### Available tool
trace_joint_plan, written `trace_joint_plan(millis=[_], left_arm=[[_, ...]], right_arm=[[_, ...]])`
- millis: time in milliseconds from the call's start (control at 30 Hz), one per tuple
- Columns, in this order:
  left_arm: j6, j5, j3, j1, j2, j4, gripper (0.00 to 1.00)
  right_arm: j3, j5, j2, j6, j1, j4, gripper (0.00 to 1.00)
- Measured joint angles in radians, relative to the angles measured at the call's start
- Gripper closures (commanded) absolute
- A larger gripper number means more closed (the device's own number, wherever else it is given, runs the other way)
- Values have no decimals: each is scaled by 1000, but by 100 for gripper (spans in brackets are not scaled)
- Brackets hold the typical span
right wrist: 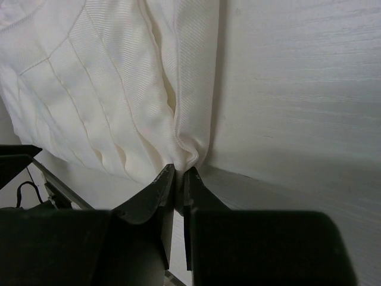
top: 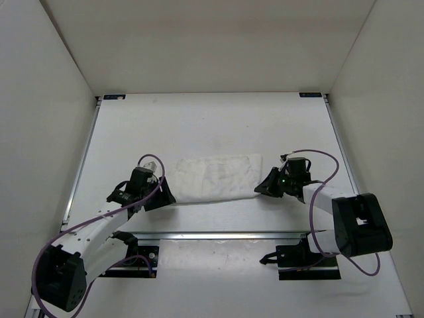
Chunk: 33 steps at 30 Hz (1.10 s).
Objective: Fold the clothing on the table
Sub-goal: Fold the skirt
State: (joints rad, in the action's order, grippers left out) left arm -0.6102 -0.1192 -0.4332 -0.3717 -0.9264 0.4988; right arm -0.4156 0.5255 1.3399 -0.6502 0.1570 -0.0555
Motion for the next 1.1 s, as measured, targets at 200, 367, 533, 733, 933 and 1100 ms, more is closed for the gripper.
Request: trace_joint_plan(millis=[200, 367, 533, 733, 933, 1100], left_arm=[[-23, 60, 41, 8, -20, -60, 30], [-49, 85, 38, 3, -142, -201, 53], [-62, 91, -38, -65, -338, -323, 100], [-83, 64, -207, -193, -565, -415, 100], [-112, 16, -316, -297, -736, -542, 100], [-136, -16, -319, -313, -768, -612, 100]], right_arm=[[-7, -17, -21, 7, 3, 7, 100], [-7, -17, -60, 29, -31, 24, 100], [-8, -26, -84, 56, -70, 70, 100], [-137, -86, -162, 135, -162, 286, 100], [-463, -191, -140, 276, -179, 499, 100], [-682, -279, -5, 362, -8, 583, 100]])
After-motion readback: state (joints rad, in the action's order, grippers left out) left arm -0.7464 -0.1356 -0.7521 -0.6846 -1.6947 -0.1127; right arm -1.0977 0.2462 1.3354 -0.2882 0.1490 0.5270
